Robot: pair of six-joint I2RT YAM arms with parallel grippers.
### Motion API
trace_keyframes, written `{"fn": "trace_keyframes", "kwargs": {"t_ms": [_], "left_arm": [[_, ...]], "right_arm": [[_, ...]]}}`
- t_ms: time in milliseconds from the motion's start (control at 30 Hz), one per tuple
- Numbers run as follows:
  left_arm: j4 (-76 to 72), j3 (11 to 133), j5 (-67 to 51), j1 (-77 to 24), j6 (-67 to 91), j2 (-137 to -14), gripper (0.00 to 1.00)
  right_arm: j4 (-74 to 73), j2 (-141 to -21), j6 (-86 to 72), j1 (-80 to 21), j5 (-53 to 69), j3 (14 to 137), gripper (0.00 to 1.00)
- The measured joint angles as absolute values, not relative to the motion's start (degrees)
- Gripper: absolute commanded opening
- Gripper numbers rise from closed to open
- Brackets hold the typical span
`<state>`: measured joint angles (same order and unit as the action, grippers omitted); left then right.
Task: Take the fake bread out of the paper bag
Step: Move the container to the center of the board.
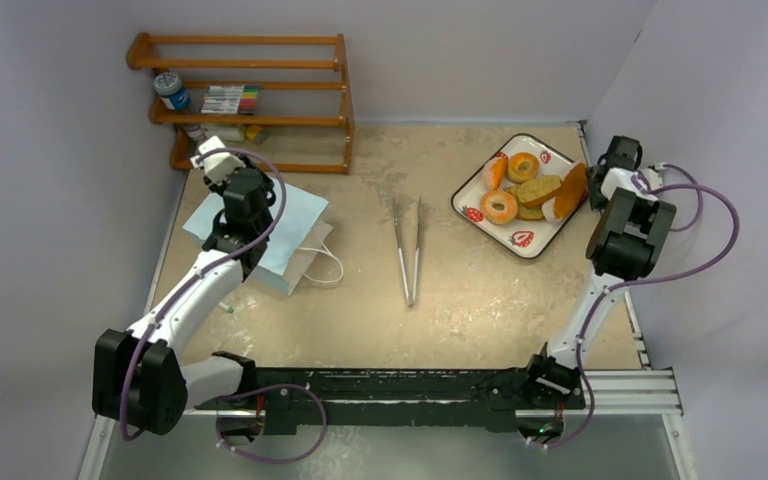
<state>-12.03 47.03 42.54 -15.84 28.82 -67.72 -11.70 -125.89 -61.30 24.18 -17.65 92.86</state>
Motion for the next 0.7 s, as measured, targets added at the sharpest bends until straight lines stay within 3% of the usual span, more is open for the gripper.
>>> {"fn": "trace_keyframes", "kwargs": {"t_ms": [700], "left_arm": [[-15.53,46.02,43.29,-15.84,27.20,-68.73,0.42]], "right_arm": [[-9.50,-131.85,-55.31,14.61,-12.32,101.34,0.67]]}}
